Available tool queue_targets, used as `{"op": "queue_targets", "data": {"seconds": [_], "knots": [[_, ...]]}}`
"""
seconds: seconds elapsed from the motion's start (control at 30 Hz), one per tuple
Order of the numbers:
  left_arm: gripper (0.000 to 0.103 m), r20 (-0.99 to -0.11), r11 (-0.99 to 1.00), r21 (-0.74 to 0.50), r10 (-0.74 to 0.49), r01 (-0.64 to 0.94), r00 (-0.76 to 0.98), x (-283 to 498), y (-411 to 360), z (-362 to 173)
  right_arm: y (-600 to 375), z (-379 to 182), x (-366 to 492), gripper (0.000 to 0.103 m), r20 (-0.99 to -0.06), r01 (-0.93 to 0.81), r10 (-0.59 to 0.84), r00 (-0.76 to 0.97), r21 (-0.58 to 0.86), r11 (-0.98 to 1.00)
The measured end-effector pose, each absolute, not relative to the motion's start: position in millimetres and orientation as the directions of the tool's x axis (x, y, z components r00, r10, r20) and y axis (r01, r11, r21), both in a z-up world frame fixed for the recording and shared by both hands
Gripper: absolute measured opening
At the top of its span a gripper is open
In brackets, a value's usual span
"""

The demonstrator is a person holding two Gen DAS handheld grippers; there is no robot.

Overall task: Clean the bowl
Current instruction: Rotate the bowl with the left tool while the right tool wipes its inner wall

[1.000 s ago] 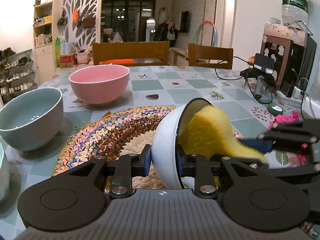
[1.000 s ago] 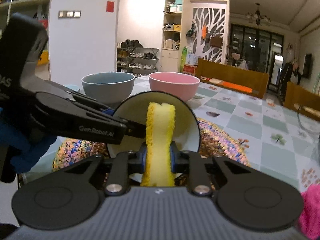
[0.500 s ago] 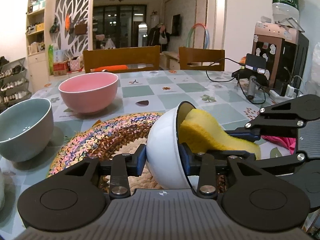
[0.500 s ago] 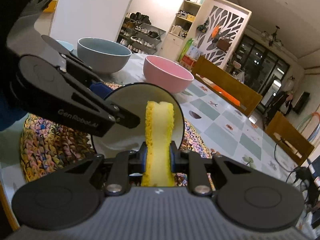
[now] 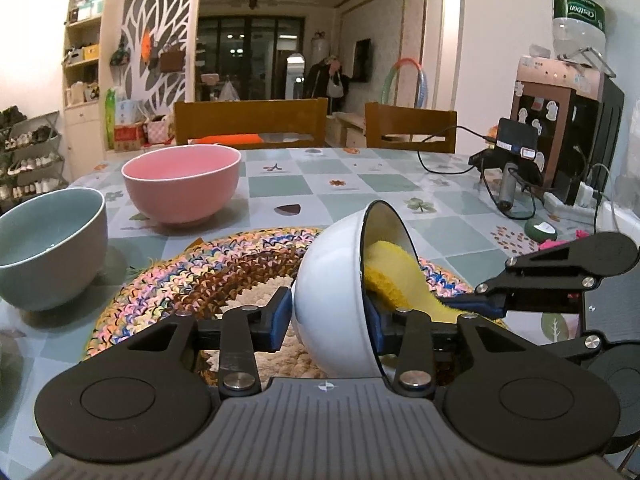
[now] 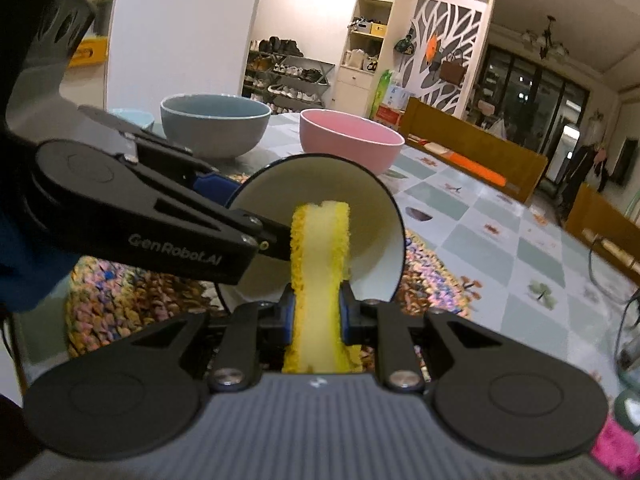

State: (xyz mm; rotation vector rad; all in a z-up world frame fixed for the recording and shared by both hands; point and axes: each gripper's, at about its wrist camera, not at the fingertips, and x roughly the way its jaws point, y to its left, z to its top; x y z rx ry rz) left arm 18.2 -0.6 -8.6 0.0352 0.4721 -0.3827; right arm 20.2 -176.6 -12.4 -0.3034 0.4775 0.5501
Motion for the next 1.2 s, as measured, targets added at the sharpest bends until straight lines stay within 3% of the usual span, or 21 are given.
{"op": "queue_targets", "data": {"seconds": [0.9, 1.07, 1.2], "knots": [[0.033, -0.447, 0.937, -0.013, -0.318, 0.349, 0.836, 10.3, 16.9, 13.6, -178.3, -2.7, 27.0, 0.020, -0.413, -0.589, 0.702, 0.581, 0.381, 0.712], [0.033, -0.448, 0.932, -0.020, -0.332, 0.362, 0.830, 14.5, 20.4, 11.9, -178.4, -2.7, 23.2, 0.020, -0.433, -0.586, 0.675, 0.598, 0.337, 0.736], [0.033, -0.441, 0.928, 0.001, -0.334, 0.373, 0.833, 14.4, 15.8, 12.0, -173.7, 2.4, 14.3, 0.021, -0.470, -0.580, 0.594, 0.653, 0.193, 0.791]]}}
